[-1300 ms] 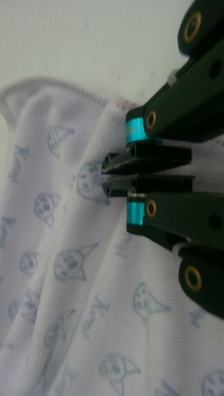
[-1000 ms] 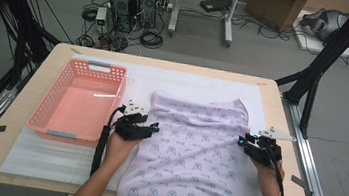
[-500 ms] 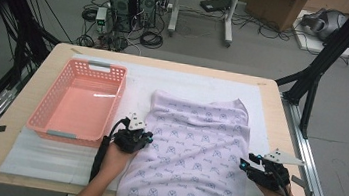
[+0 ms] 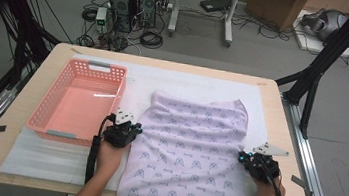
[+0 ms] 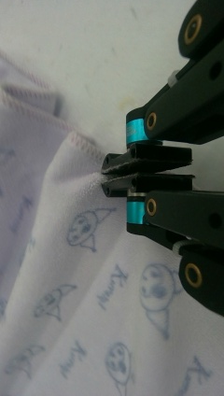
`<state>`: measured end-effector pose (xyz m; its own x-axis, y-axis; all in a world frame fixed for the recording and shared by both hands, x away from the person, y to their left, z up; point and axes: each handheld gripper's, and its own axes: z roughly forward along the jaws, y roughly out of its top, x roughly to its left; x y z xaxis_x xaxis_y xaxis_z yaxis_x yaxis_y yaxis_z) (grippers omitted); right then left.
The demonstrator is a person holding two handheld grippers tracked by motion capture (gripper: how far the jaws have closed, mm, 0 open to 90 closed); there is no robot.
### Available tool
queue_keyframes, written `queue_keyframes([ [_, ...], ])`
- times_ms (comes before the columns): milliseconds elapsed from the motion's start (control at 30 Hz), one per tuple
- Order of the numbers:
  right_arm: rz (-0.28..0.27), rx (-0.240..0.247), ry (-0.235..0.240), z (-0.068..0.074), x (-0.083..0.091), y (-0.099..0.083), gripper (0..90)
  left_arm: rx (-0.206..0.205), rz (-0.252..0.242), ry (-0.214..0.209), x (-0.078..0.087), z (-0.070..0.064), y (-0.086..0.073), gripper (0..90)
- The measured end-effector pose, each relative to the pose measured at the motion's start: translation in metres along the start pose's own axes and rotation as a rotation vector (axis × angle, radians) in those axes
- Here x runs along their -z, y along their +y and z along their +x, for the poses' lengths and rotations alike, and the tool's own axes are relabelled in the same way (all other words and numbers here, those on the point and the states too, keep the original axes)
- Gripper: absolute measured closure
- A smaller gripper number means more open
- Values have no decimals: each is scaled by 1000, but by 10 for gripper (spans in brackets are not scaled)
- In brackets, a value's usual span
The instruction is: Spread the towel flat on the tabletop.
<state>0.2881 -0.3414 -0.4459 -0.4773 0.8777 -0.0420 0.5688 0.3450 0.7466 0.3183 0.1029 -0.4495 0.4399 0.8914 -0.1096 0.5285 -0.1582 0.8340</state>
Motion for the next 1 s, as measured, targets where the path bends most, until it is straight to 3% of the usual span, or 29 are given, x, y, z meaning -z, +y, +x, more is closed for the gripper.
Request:
queue_keyframes([
  [133,1,13,-47,-7,-12,9,871,18,-10,20,-2,0,1,884],
  [300,-17,-2,-71,-8,-11,8,840,32,-30,6,2,1,0,861],
  [367,-32,-10,-69,-7,-7,6,728,77,-25,-60,6,4,-3,685],
  [433,-54,-35,-42,-7,1,0,681,63,-21,-99,12,3,-6,589],
  [567,-86,-41,14,-7,18,-10,646,52,-21,-156,28,-3,-20,523],
  [733,-115,-44,78,1,36,-19,604,22,-25,-187,42,-11,-24,492],
  [867,-104,-16,129,13,42,-29,593,30,-45,-206,56,-15,-35,478],
  [1000,-98,-17,146,20,49,-36,568,42,-48,-206,66,-16,-49,461],
])
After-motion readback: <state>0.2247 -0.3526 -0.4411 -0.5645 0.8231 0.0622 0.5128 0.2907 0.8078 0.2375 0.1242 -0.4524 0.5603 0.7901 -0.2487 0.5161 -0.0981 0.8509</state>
